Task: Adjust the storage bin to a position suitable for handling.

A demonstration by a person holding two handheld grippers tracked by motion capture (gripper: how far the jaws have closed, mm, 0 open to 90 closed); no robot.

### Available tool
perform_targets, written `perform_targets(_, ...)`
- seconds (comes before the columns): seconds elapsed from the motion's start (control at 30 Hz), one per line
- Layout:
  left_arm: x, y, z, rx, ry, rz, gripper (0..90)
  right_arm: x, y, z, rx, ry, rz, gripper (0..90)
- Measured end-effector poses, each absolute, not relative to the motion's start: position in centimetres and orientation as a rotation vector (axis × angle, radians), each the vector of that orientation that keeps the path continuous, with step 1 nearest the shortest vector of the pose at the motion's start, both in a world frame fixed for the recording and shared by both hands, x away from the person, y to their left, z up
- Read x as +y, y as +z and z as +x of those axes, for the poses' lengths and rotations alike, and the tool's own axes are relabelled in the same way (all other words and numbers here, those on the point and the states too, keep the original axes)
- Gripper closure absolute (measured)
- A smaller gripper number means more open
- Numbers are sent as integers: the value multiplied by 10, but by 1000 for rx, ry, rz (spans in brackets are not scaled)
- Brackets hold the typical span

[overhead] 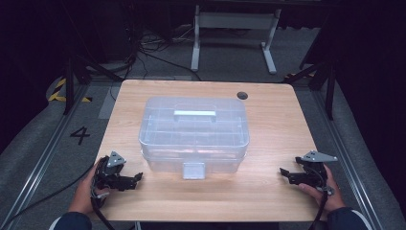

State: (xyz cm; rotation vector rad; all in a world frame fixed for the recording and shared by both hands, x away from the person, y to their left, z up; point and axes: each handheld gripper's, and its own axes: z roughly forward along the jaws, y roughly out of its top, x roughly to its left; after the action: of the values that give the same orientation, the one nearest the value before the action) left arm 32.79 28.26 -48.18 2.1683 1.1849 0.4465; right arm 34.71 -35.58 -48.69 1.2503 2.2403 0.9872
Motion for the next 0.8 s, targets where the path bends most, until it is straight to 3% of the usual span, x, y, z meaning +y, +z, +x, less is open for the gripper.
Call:
perform_targets(0.43, 285, -482, 323, 1222, 448, 2148, 38, -357, -485, 348, 2268, 966, 1251, 158)
perform_targets(0.57, 285, -483, 323, 1214, 454, 2142, 37, -357, -483, 347, 2294, 995, 1215, 260)
perform_targets(0.8, 289, -482, 324, 1165, 440, 2176, 42, -350, -476, 346, 2314, 1032, 1147, 330)
